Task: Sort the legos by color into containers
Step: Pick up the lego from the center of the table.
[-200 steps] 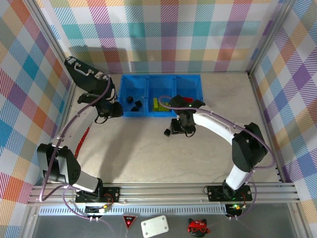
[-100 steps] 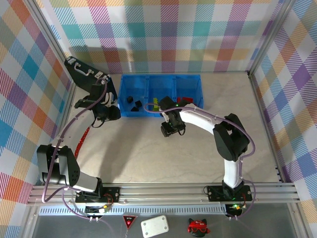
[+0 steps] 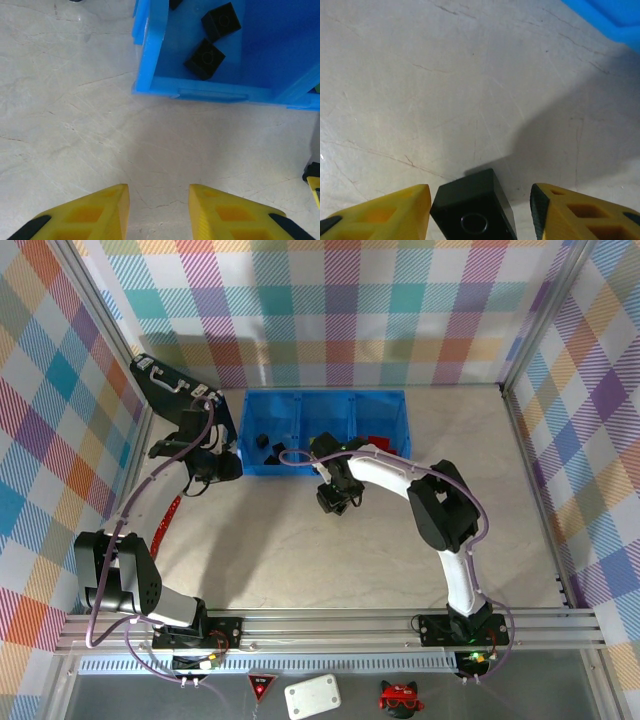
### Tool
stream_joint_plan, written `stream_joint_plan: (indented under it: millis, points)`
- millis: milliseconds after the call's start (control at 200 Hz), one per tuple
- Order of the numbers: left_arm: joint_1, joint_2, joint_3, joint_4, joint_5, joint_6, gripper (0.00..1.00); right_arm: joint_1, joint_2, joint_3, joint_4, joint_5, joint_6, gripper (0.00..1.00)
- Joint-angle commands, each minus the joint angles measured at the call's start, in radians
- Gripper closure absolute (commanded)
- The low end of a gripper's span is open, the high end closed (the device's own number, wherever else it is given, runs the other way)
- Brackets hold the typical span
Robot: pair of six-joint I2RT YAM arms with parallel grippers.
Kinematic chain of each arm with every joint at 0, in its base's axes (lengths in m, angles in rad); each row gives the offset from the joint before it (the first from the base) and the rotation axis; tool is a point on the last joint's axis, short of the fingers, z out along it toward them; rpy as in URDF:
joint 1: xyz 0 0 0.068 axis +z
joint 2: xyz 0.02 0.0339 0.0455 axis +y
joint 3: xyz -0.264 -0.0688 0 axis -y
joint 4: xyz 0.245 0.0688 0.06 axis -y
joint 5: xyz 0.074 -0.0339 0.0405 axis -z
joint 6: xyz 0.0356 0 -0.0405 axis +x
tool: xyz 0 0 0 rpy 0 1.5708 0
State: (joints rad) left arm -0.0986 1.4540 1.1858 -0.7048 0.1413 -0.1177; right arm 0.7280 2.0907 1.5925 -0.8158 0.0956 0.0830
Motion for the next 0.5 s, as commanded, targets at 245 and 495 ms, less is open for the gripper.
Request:
stream_joint_plan:
  millis: [245,495]
  points:
    - [0.013,0.009,0.001,-0.005,0.019,0.009,0.64,0.011,0.030,0.032,-0.027,-0.007,-0.022,0.50]
    - [0.014,0.011,0.003,-0.005,0.022,0.009,0.64,0.014,0.024,0.025,-0.040,0.016,-0.025,0.54]
